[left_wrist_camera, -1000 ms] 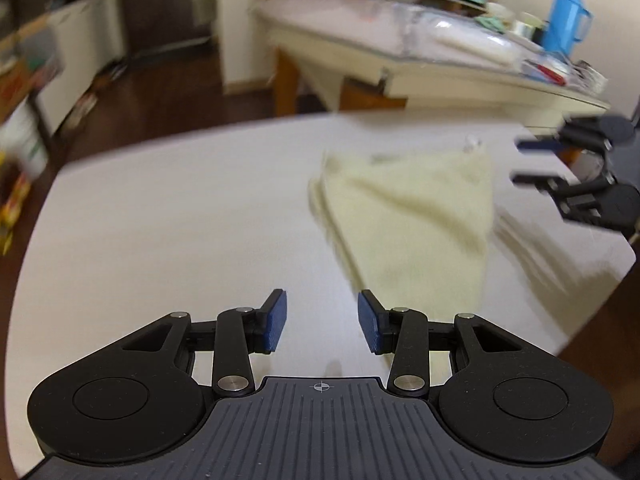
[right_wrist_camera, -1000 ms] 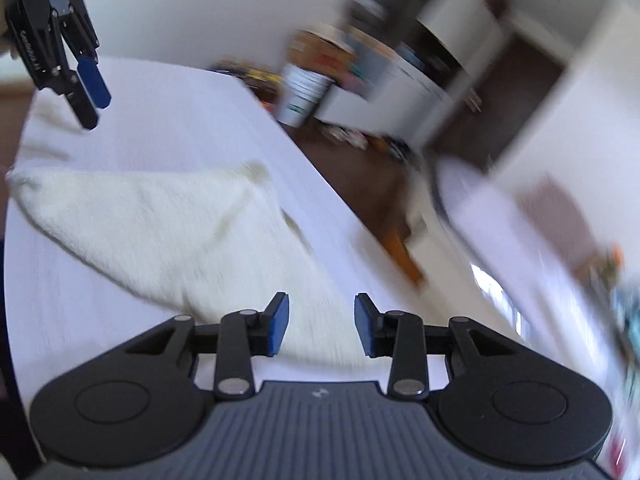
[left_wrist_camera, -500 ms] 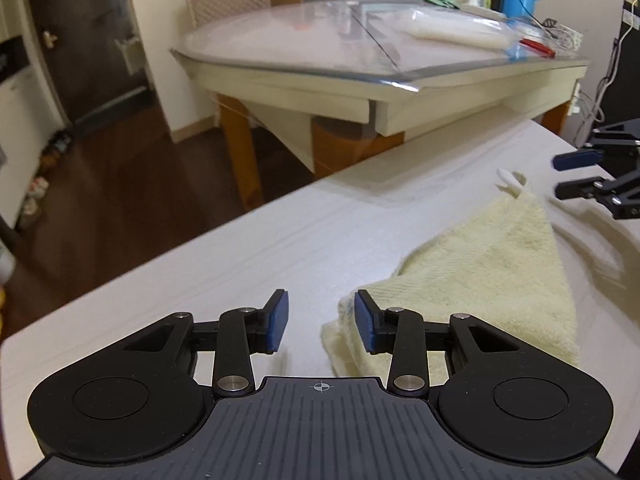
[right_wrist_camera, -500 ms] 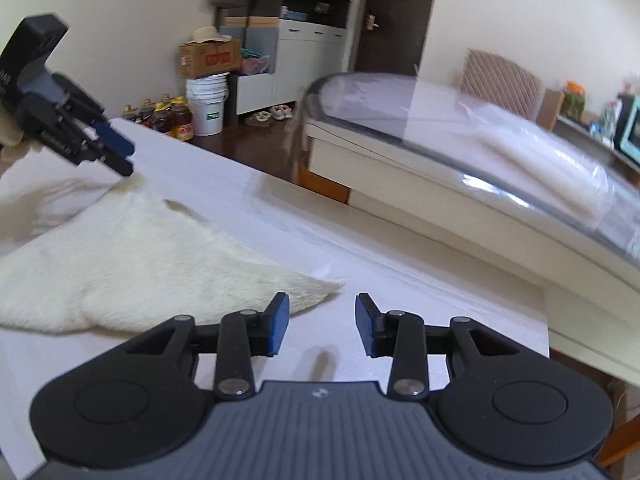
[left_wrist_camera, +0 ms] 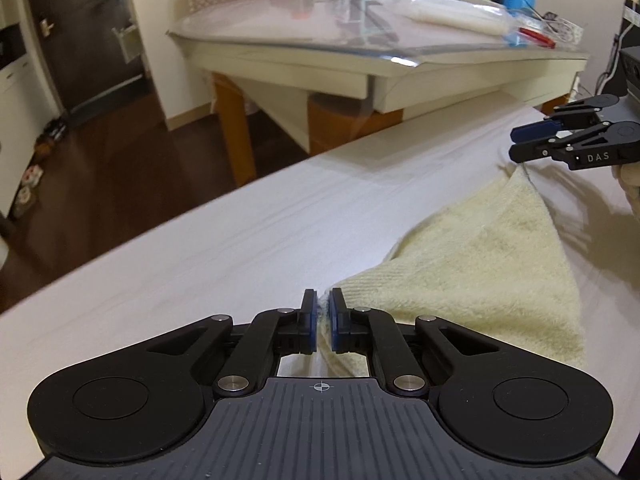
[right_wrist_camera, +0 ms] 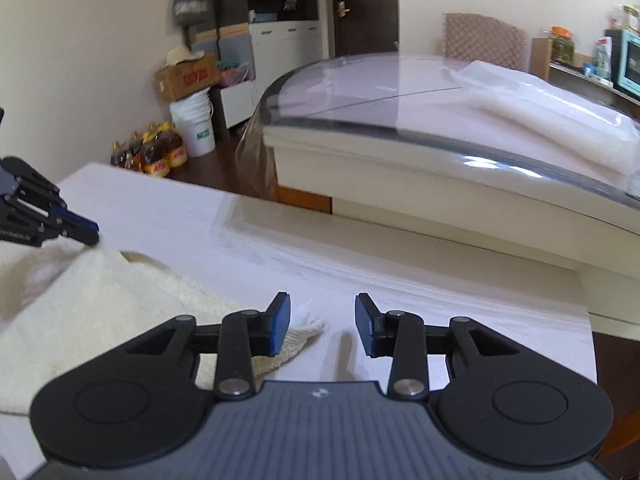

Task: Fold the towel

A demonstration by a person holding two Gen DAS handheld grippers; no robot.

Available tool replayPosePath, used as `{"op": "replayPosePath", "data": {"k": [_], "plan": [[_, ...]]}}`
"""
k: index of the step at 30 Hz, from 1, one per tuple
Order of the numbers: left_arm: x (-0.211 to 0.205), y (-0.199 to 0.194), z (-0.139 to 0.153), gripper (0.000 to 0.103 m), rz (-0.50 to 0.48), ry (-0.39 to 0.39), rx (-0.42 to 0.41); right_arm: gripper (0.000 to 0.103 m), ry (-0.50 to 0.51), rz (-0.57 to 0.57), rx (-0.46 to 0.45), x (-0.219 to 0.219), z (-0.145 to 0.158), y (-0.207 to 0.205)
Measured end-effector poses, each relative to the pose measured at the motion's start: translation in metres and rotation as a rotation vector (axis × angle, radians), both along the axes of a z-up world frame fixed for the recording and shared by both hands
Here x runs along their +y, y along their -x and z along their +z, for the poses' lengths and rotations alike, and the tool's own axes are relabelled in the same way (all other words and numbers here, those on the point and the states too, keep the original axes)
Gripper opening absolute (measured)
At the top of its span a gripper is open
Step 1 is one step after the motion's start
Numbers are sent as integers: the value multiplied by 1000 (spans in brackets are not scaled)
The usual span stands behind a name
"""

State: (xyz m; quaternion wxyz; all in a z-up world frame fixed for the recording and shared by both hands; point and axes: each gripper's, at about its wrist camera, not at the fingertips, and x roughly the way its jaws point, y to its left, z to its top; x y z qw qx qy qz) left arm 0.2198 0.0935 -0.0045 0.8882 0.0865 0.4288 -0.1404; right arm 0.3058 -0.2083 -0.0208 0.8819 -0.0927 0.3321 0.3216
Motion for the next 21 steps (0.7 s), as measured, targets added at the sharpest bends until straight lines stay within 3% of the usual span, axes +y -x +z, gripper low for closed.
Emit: {"op": "replayPosePath", "data": {"k": [8, 14, 21], "plan": [[9, 2, -2, 7, 36, 48, 6, 39, -71, -23, -35, -12, 6, 20], [17, 2, 12, 15, 47, 85, -20, 40, -144, 199, -98, 9, 32, 110], [14, 14, 29, 25, 33, 50, -44, 45, -103, 536, -148, 66, 24, 242]]}}
